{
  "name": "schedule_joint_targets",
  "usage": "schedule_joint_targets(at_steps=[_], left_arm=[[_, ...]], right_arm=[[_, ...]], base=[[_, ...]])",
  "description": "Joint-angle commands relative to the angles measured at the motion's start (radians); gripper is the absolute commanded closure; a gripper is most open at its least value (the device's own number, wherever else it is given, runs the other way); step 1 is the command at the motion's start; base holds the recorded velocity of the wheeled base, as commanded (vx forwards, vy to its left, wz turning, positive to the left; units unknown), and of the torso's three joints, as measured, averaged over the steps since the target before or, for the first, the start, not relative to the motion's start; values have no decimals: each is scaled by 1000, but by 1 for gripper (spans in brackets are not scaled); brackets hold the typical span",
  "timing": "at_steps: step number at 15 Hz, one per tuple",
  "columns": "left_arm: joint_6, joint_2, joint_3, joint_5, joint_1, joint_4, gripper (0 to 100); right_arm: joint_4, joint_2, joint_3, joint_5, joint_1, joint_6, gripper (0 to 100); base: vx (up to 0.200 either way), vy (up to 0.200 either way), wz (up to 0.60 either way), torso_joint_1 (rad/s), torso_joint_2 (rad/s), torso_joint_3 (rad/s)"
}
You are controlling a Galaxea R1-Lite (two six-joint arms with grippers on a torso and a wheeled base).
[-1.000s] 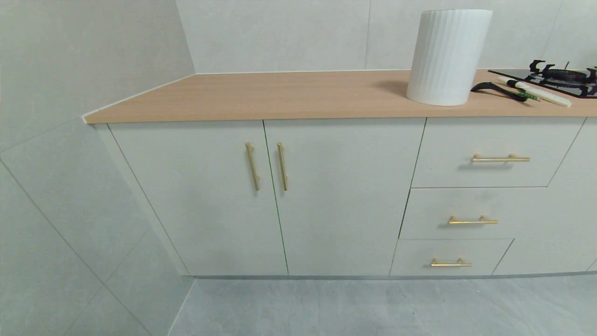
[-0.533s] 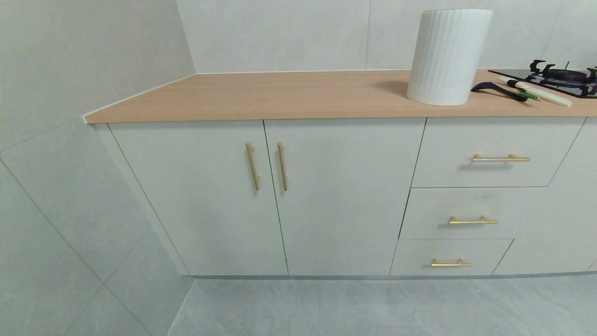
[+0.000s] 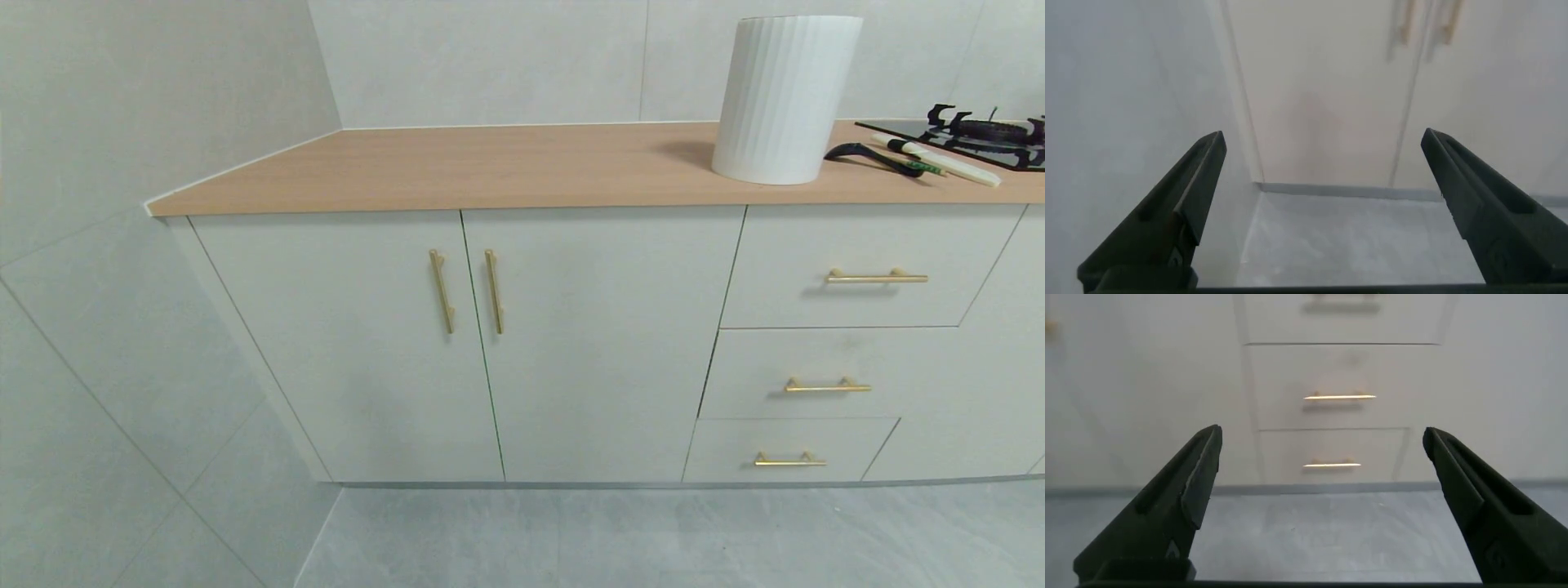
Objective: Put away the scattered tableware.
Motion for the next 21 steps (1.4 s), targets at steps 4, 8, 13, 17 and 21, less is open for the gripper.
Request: schedule_joint_targets(at_steps=[4, 8, 13, 17, 21], left_arm=[[-3, -2, 13, -61, 1, 36, 0], [-12, -2, 13, -64, 1, 36, 0], [-29, -2, 13, -64, 1, 36, 0], [-30, -2, 13, -66, 1, 36, 0], [-30, -2, 13, -64, 1, 36, 0]], right_arm=[[49, 0, 5, 66, 0, -5, 0], [49, 0, 5, 70, 0, 4, 0], [47, 0, 5, 73, 0, 26, 0], [49, 0, 5, 74, 0, 26, 0], [47, 0, 5, 74, 0, 26, 0]], base=[[0, 0, 0, 0, 0, 0], [0, 0, 0, 0, 0, 0], [0, 0, 0, 0, 0, 0], [0, 0, 0, 0, 0, 0], [0, -200, 0, 0, 0, 4]])
